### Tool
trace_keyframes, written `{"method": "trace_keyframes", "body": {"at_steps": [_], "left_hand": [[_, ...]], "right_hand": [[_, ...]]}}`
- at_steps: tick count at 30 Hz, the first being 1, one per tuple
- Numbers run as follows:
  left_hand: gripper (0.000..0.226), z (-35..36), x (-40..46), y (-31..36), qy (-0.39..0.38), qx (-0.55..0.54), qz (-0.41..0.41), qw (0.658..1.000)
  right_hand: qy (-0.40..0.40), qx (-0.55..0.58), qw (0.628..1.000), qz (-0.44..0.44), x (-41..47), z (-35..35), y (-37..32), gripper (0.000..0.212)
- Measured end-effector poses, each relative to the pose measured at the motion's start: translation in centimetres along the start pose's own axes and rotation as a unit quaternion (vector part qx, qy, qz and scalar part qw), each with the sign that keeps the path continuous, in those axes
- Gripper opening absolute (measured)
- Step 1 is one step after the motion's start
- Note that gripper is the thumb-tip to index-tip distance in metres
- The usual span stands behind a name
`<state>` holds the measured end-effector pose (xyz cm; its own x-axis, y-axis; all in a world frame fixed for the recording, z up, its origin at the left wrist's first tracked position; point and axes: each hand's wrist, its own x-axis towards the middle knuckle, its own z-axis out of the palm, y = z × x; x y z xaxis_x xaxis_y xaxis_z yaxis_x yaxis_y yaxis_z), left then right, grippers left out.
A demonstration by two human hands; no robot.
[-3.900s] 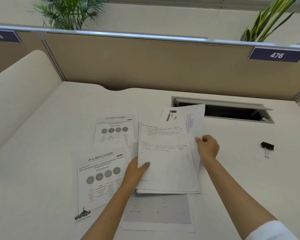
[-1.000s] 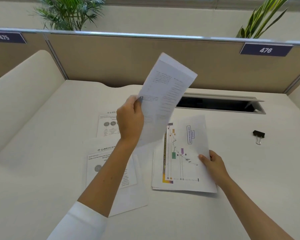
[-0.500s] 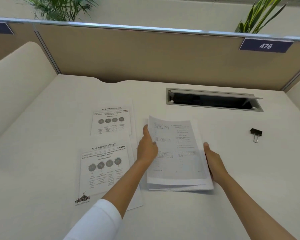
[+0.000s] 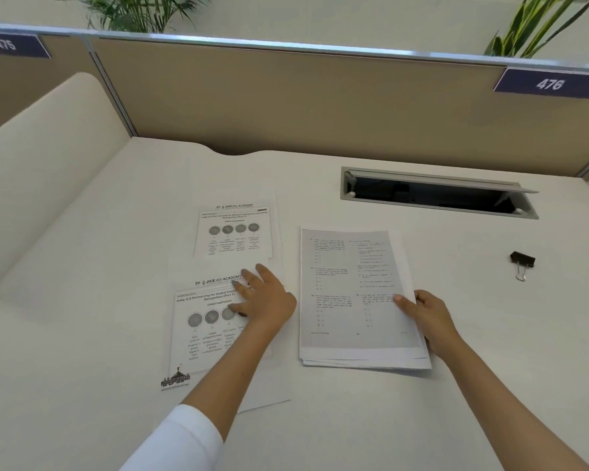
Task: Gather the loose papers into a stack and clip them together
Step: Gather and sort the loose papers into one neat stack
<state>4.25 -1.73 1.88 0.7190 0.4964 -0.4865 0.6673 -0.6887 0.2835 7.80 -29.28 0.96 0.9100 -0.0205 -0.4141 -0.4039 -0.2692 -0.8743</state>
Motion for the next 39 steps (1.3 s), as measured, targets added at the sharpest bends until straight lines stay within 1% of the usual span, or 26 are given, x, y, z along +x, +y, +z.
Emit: {"method": "trace_keyframes", "body": {"at_steps": [4,7,9,11,12,13,16,18,20,22,24,25,27,30,32,34,37,39], "left_hand": [[0.083,-0.4,-0.4,0.3,0.001,0.034,0.007,0.999],[0.077,-0.8,-0.5,0.0,0.01,0.048,0.02,0.999],[0.061,-1.3,-0.2,-0.5,0.029,0.025,0.036,0.999],[0.036,-2.2,0.1,-0.9,0.057,0.009,0.065,0.996],[0.027,-2.8,0.1,-1.0,0.072,0.02,0.083,0.994],[0.023,-3.3,0.0,-1.1,0.084,0.04,0.099,0.991],[0.022,-4.6,-0.3,-0.6,0.11,0.095,0.132,0.981],[0.026,-5.0,-0.5,0.1,0.128,0.093,0.161,0.974],[0.037,-4.9,-0.7,1.4,0.142,0.074,0.204,0.966],[0.05,-4.4,-0.9,2.9,0.137,0.043,0.248,0.958],[0.058,-3.6,-1.4,4.6,0.096,-0.01,0.289,0.953],[0.059,-3.2,-1.6,5.4,0.067,-0.041,0.304,0.949],[0.05,-2.3,-2.1,7.0,0.003,-0.111,0.31,0.944],[0.027,-0.7,-2.6,9.0,-0.076,-0.226,0.276,0.931],[0.024,0.1,-2.6,10.1,-0.105,-0.255,0.255,0.927],[0.034,0.6,-2.5,10.8,-0.15,-0.263,0.264,0.916],[0.062,1.2,-2.1,11.0,-0.235,-0.25,0.291,0.893],[0.072,1.7,-2.0,10.6,-0.271,-0.23,0.306,0.883]], "right_hand": [[0.0,-0.006,1.0,-0.004,-0.3,0.1,-0.1,0.037],[0.001,-0.003,1.0,-0.014,-0.4,0.2,-0.1,0.038],[0.003,-0.001,1.0,-0.017,-0.4,0.1,0.1,0.037],[0.004,-0.001,1.0,-0.018,-0.4,0.1,0.2,0.033],[0.003,-0.003,1.0,-0.019,-0.4,0.1,0.2,0.031],[0.003,-0.005,1.0,-0.019,-0.4,0.1,0.3,0.03],[0.006,-0.002,1.0,-0.02,-0.3,0.0,0.3,0.03],[0.006,-0.003,1.0,-0.022,-0.3,0.0,0.4,0.029],[0.002,-0.004,1.0,-0.024,-0.3,0.0,0.4,0.026],[0.001,-0.004,1.0,-0.025,-0.3,0.0,0.4,0.026],[0.002,-0.006,1.0,-0.024,-0.2,-0.1,0.5,0.028],[0.002,-0.007,1.0,-0.024,-0.1,-0.1,0.5,0.029],[-0.002,-0.01,1.0,-0.025,0.0,-0.2,0.8,0.028],[-0.003,-0.018,0.999,-0.027,0.3,-0.2,0.9,0.027],[0.0,-0.021,0.999,-0.031,0.3,-0.2,0.8,0.024],[0.001,-0.022,0.999,-0.031,0.4,-0.2,0.9,0.023],[0.013,-0.02,0.999,-0.034,0.8,-0.3,1.5,0.037],[0.031,-0.038,0.998,-0.043,1.1,-0.1,1.5,0.043]]}}
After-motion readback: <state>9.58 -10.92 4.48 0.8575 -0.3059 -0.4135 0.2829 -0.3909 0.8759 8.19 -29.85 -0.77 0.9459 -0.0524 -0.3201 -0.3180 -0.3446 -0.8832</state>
